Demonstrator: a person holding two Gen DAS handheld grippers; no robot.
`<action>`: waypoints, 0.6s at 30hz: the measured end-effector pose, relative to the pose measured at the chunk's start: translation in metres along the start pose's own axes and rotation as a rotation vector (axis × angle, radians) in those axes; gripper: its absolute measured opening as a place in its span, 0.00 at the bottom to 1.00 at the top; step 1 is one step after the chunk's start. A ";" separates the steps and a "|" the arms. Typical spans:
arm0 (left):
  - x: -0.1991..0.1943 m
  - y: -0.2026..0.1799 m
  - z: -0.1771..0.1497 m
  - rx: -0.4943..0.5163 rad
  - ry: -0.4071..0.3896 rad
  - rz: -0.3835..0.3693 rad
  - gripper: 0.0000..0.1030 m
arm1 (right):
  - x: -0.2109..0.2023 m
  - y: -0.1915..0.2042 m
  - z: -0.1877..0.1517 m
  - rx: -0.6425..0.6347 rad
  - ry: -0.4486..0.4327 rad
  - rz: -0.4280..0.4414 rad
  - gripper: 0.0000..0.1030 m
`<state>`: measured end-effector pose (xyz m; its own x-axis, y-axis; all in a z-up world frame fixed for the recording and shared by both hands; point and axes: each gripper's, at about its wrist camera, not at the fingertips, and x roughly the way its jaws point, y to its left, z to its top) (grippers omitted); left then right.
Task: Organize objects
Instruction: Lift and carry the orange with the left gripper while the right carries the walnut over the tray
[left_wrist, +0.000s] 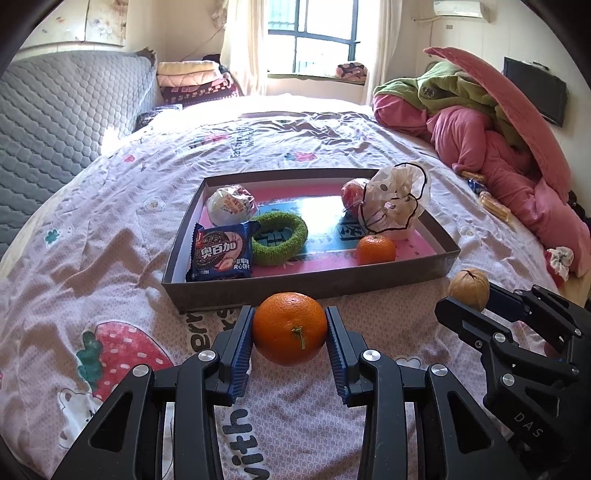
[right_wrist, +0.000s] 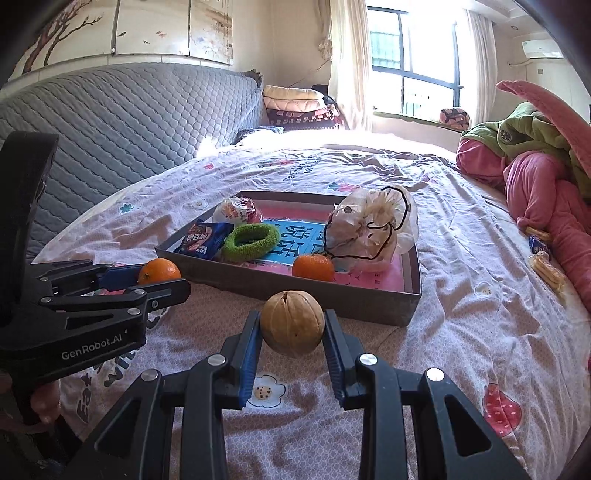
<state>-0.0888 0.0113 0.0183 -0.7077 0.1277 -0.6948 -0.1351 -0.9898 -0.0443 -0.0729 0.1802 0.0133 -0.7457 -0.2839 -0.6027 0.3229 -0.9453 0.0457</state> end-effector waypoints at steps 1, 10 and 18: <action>0.000 0.000 0.002 -0.002 0.000 0.002 0.38 | -0.001 -0.001 0.002 0.003 -0.006 -0.001 0.32; -0.003 0.002 0.013 -0.009 -0.022 0.001 0.38 | -0.009 -0.014 0.015 0.024 -0.042 -0.024 0.32; -0.001 -0.001 0.027 -0.009 -0.038 -0.015 0.38 | -0.008 -0.023 0.026 0.034 -0.051 -0.023 0.32</action>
<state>-0.1065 0.0140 0.0381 -0.7313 0.1447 -0.6665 -0.1400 -0.9883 -0.0609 -0.0891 0.2002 0.0377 -0.7819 -0.2690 -0.5624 0.2859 -0.9564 0.0601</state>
